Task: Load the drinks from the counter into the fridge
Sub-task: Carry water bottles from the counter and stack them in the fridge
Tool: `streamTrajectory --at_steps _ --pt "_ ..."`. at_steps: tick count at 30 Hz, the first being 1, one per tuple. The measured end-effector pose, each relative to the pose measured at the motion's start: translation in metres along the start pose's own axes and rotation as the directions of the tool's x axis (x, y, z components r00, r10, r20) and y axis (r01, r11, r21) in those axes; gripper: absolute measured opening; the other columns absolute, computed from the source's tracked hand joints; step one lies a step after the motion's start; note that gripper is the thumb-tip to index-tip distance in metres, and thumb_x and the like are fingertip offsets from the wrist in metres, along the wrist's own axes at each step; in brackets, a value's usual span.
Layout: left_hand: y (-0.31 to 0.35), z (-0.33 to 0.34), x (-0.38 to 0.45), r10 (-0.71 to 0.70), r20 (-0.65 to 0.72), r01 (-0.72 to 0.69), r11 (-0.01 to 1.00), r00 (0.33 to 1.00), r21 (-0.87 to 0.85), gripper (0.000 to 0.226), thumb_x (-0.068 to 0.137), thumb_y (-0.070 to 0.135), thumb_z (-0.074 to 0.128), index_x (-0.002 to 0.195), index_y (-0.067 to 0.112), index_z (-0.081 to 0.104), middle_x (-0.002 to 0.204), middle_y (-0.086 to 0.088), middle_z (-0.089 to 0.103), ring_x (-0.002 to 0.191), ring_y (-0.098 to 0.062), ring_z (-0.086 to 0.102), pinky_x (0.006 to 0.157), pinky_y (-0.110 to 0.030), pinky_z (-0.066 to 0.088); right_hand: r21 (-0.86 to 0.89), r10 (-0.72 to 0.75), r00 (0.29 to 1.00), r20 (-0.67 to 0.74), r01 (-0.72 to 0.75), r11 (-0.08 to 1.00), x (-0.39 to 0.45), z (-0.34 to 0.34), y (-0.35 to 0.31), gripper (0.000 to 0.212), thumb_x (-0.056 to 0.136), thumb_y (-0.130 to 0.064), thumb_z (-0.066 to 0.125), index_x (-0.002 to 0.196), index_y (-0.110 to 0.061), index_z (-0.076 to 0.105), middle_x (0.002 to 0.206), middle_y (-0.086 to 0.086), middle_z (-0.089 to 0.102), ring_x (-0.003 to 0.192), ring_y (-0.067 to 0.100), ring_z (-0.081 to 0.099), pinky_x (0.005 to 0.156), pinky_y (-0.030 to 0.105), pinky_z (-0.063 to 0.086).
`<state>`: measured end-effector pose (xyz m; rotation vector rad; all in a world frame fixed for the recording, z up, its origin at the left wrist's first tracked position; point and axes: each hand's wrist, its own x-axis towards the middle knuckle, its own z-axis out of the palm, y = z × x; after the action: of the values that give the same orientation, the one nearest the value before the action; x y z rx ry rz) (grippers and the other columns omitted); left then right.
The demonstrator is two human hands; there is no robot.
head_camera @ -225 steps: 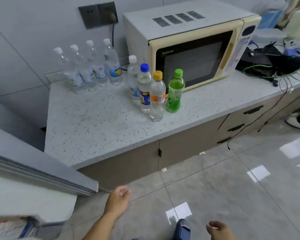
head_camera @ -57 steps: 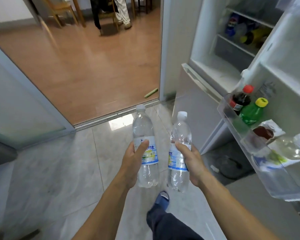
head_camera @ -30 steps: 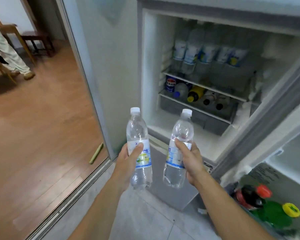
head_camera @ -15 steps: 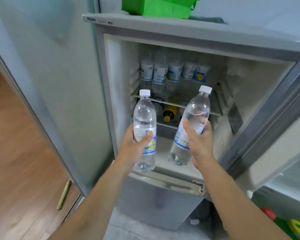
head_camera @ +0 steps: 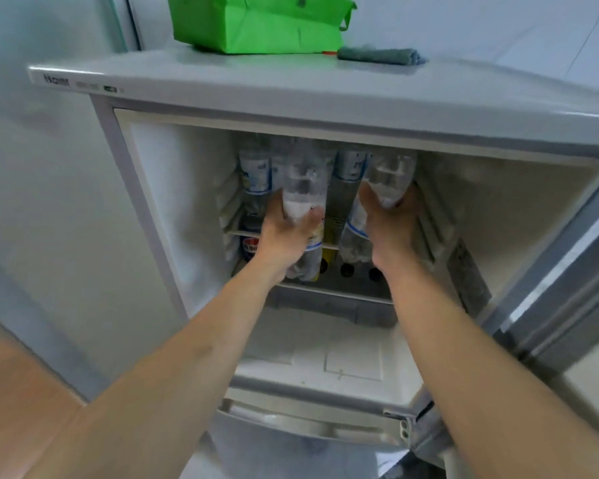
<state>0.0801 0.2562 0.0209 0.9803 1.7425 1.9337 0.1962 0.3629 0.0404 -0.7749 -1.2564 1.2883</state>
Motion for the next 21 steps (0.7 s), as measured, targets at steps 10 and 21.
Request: streamTrajectory --at_steps 10,21 --pt "-0.012 0.026 0.071 0.121 0.024 -0.123 0.988 0.992 0.093 0.063 0.086 0.018 0.075 0.139 0.013 0.041 0.133 -0.007 0.057 0.121 -0.02 0.056 0.106 -0.044 0.047 -0.144 -0.016 0.999 0.03 0.02 0.989 0.058 0.022 0.025 0.064 0.085 -0.016 0.078 0.139 -0.009 0.044 0.128 0.009 0.062 0.113 0.022 0.063 0.099 0.043 0.053" --pt "-0.035 0.028 0.069 0.279 -0.04 -0.235 0.868 0.959 0.437 0.089 0.072 0.031 0.086 0.144 0.008 0.039 0.138 -0.015 0.045 0.128 -0.029 0.045 0.104 -0.037 0.042 -0.29 -0.028 0.993 0.111 0.059 0.955 0.082 0.027 0.044 0.074 0.082 -0.021 0.08 0.143 -0.018 0.038 0.131 -0.002 0.058 0.115 0.013 0.059 0.083 0.015 0.052"
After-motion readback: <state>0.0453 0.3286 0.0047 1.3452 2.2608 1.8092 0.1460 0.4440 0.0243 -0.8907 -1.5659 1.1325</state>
